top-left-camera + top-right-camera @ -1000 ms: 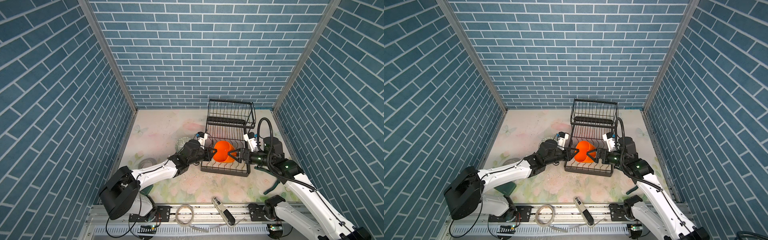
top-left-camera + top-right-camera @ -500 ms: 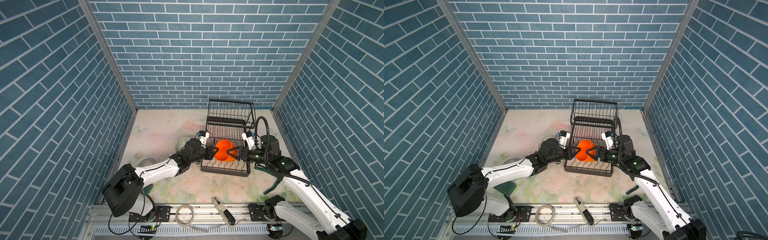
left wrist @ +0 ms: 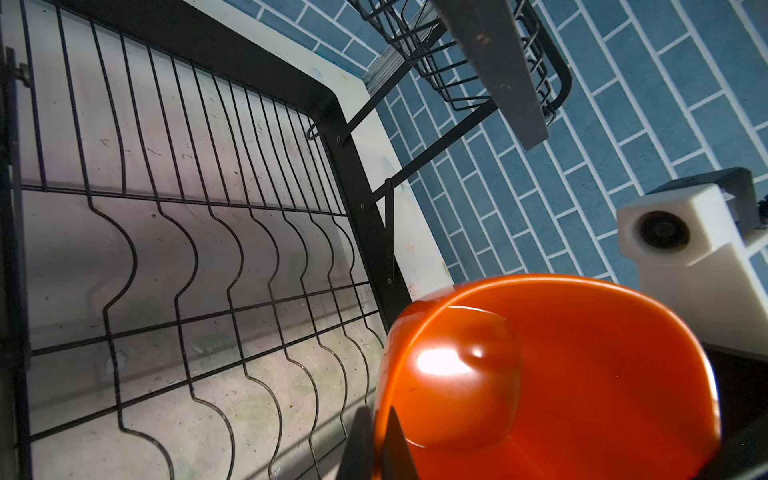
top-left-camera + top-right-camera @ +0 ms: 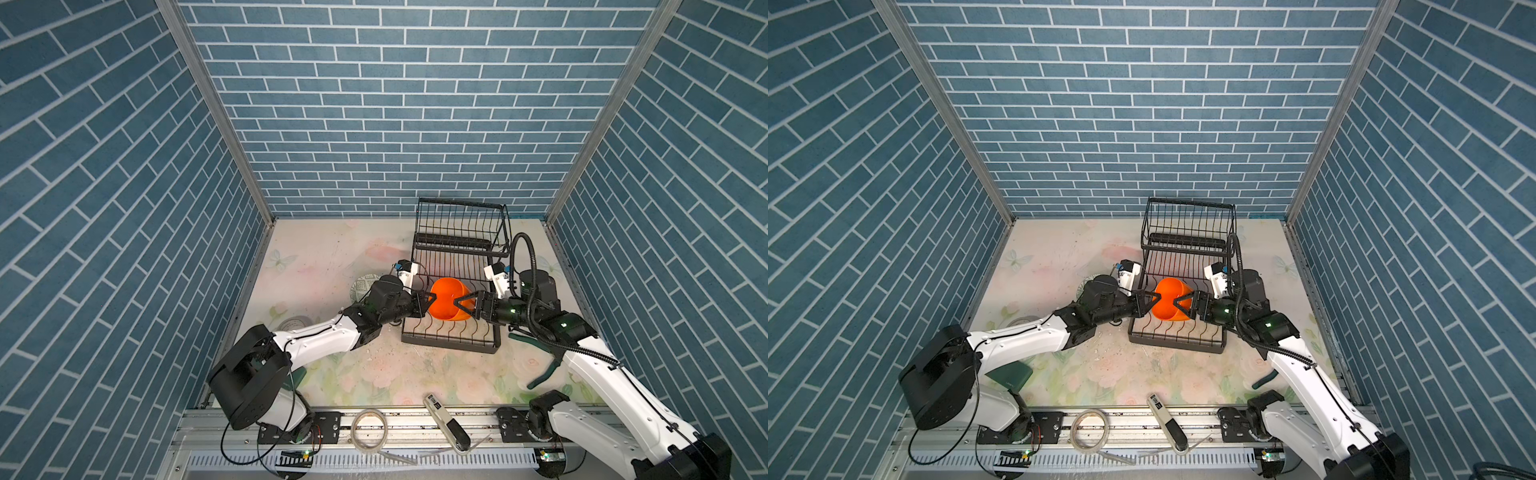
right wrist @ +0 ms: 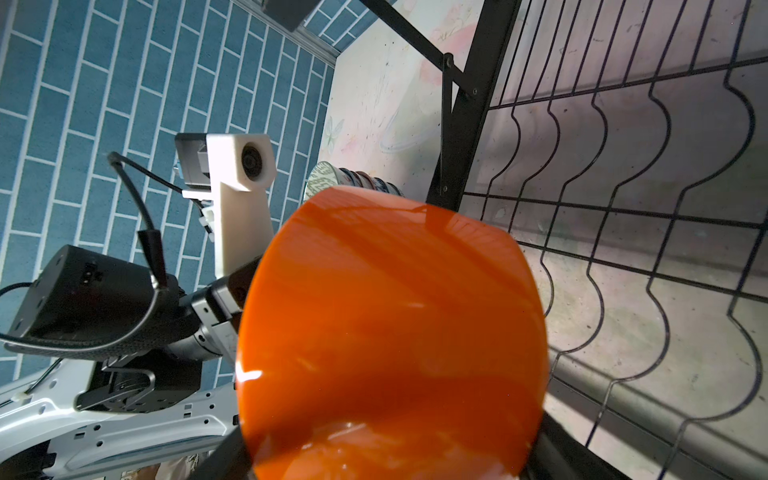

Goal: Load the bowls into the dish rack
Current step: 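Grasp the orange bowl with the right gripper beside the left gripper, then open and withdraw the left gripper while the right gripper carries the bowl into the rack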

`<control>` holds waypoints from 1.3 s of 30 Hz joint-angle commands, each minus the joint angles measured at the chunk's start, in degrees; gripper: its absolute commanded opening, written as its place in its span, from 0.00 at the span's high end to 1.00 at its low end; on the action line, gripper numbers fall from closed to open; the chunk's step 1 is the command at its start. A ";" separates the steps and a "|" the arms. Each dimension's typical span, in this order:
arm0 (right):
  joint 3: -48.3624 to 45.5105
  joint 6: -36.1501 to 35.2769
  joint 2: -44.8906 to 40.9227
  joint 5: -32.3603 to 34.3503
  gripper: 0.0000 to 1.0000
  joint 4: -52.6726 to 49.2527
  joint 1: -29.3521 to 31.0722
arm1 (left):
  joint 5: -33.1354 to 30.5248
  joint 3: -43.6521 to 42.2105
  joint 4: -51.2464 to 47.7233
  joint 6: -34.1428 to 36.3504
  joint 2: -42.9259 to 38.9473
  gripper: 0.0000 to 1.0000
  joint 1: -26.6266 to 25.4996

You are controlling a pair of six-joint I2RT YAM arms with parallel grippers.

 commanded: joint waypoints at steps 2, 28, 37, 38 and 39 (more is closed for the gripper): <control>-0.59 -0.80 -0.27 -1.84 0.33 2.58 0.43 | 2.14 2.15 2.05 -0.21 0.48 0.86 -0.02; 1.34 -9.38 0.22 14.52 0.37 -7.81 0.51 | -0.01 1.96 -0.46 2.18 -1.38 0.21 -0.02; 4.20 -13.84 3.55 22.07 0.39 -10.61 1.19 | -5.30 3.12 -13.05 10.34 -11.58 0.00 -0.10; 4.64 -14.45 4.00 23.41 0.39 -11.07 1.51 | -6.54 3.01 -14.72 11.25 -13.25 0.00 -0.10; 5.10 -14.97 4.47 24.34 0.38 -11.35 1.76 | -7.79 2.72 -16.22 11.93 -14.87 0.00 -0.09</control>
